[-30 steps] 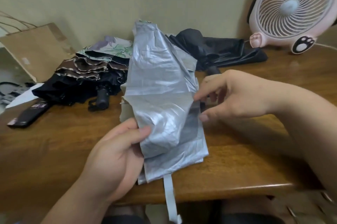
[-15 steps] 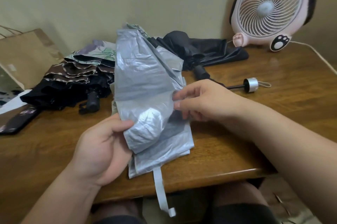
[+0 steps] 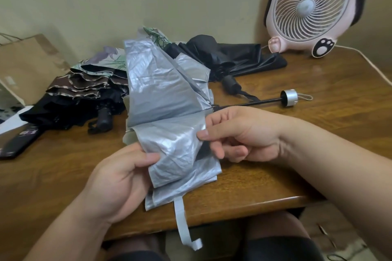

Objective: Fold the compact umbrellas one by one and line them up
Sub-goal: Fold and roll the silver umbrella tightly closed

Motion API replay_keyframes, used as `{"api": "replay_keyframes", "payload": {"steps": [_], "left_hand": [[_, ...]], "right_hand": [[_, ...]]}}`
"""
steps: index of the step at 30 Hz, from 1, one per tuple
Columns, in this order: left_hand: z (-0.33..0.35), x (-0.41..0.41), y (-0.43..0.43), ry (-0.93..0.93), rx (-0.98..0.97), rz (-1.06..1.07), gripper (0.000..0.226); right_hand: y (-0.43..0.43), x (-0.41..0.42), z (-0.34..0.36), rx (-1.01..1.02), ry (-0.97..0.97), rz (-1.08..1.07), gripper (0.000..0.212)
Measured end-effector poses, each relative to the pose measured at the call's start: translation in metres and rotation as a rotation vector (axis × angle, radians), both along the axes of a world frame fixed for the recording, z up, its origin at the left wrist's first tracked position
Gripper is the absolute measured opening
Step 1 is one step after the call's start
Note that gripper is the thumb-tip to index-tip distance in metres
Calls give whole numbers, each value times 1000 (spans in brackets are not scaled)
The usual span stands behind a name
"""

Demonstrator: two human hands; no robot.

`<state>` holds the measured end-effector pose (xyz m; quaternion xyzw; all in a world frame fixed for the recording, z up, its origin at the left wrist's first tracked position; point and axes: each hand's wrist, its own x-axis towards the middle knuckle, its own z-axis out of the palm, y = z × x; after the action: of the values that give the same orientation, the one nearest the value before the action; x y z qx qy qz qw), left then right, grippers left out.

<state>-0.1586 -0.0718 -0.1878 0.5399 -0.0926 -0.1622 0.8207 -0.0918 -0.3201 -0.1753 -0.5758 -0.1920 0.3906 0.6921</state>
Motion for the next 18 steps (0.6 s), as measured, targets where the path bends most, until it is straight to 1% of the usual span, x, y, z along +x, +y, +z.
{"api": "replay_keyframes", "payload": {"steps": [2, 3, 5, 6, 8, 9, 10, 11, 12, 13, 14, 16, 18], "left_hand": [[1, 0, 0, -13, 1, 43, 70], [1, -1, 0, -19, 2, 76, 64], [0, -2, 2, -32, 23, 135, 44], [-1, -2, 3, -26, 34, 156, 40], [-2, -2, 6, -14, 29, 176, 44], [0, -2, 7, -6, 17, 168, 49], [0, -3, 7, -5, 4, 152, 56], [2, -4, 6, -6, -9, 129, 61], [2, -4, 5, -14, -15, 118, 59], [1, -4, 4, -19, -23, 105, 55], [0, -3, 4, -20, -27, 100, 55], [2, -2, 1, -20, -13, 99, 59], [3, -1, -1, -18, -6, 77, 59]], "right_hand": [[-4, -1, 1, 44, 16, -18, 16], [-6, -2, 1, 58, 15, -25, 19], [-9, -8, 0, 77, 16, -31, 24], [-10, -11, -2, 85, 20, -28, 25], [-10, -17, -5, 77, 4, -29, 19], [-8, -20, -6, 51, -34, -45, 15], [-6, -23, -7, 20, -90, -70, 19], [-3, -26, -7, -12, -149, -94, 29], [1, -27, -7, -28, -208, -113, 38], [4, -28, -7, -31, -262, -129, 42], [7, -28, -6, -30, -301, -134, 42], [11, -26, -3, -66, -319, -98, 31], [14, -22, -1, -113, -315, -18, 18]]}}
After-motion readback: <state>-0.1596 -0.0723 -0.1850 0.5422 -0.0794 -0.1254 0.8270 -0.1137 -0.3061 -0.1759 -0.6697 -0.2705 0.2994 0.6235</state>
